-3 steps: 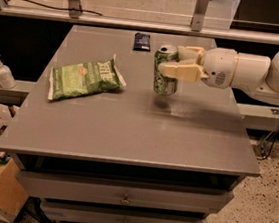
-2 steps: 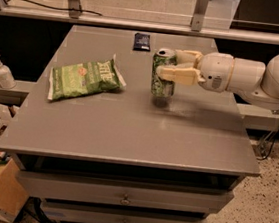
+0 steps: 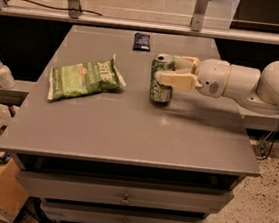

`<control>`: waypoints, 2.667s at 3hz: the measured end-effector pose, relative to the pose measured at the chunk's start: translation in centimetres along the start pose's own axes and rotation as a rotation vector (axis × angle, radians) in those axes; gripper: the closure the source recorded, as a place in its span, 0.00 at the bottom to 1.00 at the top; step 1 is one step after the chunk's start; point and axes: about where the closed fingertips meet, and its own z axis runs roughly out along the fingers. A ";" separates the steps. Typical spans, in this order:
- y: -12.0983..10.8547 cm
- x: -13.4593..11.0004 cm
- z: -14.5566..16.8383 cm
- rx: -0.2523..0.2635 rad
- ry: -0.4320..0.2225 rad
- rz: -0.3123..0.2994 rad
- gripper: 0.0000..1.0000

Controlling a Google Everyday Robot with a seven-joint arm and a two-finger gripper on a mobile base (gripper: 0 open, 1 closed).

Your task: Place green can upright

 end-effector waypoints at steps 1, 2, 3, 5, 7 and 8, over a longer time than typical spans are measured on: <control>0.3 1.0 0.4 -0.011 0.004 0.012 0.59; 0.3 1.5 0.4 -0.013 0.007 0.016 0.36; 0.3 1.5 0.4 -0.012 0.007 0.016 0.13; 0.8 2.3 -2.6 0.015 0.001 0.014 0.00; 2.9 1.7 -9.4 0.137 -0.049 0.024 0.00; 3.0 1.8 -11.2 0.167 -0.053 0.029 0.00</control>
Offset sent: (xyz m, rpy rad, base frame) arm -0.0022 -0.0030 -0.0258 -0.0047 0.0303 0.0026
